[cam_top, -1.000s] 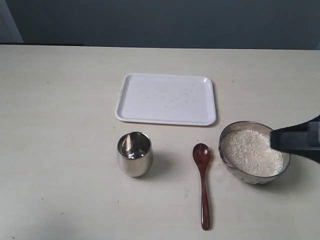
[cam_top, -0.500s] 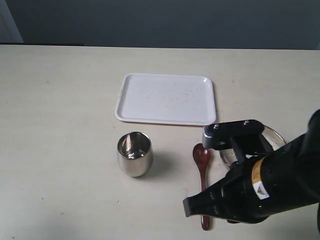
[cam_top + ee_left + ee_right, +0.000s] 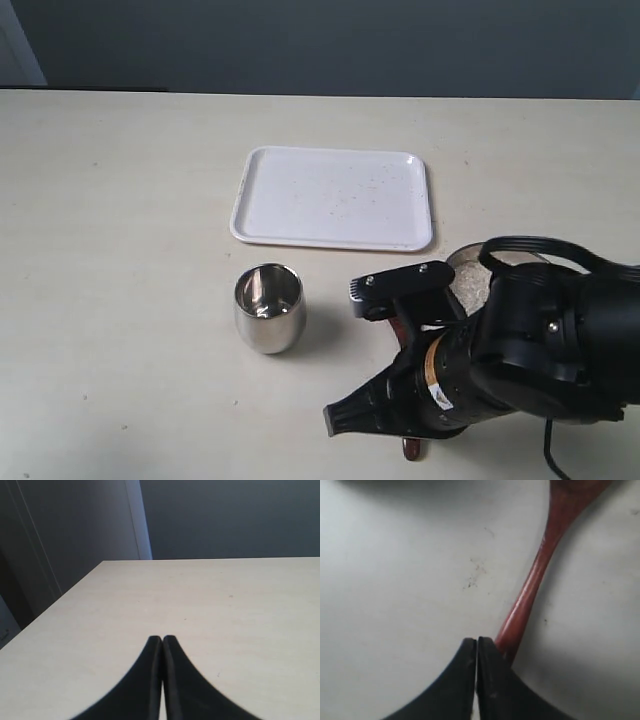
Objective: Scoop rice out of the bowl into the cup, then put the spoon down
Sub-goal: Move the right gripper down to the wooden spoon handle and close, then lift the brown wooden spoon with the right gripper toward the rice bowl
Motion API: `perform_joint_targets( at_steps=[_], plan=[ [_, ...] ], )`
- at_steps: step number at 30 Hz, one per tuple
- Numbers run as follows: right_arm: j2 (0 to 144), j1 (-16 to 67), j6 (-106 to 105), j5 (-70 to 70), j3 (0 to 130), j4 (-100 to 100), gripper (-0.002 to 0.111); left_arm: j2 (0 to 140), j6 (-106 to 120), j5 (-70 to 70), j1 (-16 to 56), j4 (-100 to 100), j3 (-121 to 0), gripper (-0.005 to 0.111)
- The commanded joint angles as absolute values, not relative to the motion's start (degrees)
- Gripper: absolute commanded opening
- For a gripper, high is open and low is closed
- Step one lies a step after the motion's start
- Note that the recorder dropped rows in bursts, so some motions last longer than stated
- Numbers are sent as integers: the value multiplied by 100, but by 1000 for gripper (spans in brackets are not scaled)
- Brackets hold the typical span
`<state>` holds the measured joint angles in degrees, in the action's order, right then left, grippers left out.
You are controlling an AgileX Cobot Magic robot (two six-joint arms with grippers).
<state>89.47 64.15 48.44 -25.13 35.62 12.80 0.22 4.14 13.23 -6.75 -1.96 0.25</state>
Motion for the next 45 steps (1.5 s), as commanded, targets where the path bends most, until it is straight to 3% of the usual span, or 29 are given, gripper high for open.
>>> perform_joint_targets(
  at_steps=[1, 5, 7, 12, 30, 33, 40, 45],
  plan=[
    [8954, 6399, 4797, -1857, 3599, 1763, 21, 0, 404, 1248, -677, -181, 0, 0],
    [8954, 6399, 4810, -1729, 3669, 1733, 43, 0, 404, 1248, -677, -181, 0, 0],
    [8954, 6399, 4810, -2153, 3726, 1723, 48, 0, 404, 1248, -677, -181, 0, 0],
    [8954, 6399, 4931, -3253, 3861, 1725, 49, 0, 404, 1248, -677, -181, 0, 0],
    [9664, 6399, 6173, -2757, 3861, 2069, 49, 0, 404, 1248, -677, -181, 0, 0],
    [9755, 6399, 6173, -2835, 3861, 1998, 42, 0, 404, 1248, -677, -181, 0, 0],
    [9861, 6399, 6154, -2787, 3861, 1895, 1, 0, 404, 1248, -677, -181, 0, 0],
    [9861, 6399, 5993, -2798, 3861, 2047, -1, 0, 404, 1248, -677, -181, 0, 0]
  ],
)
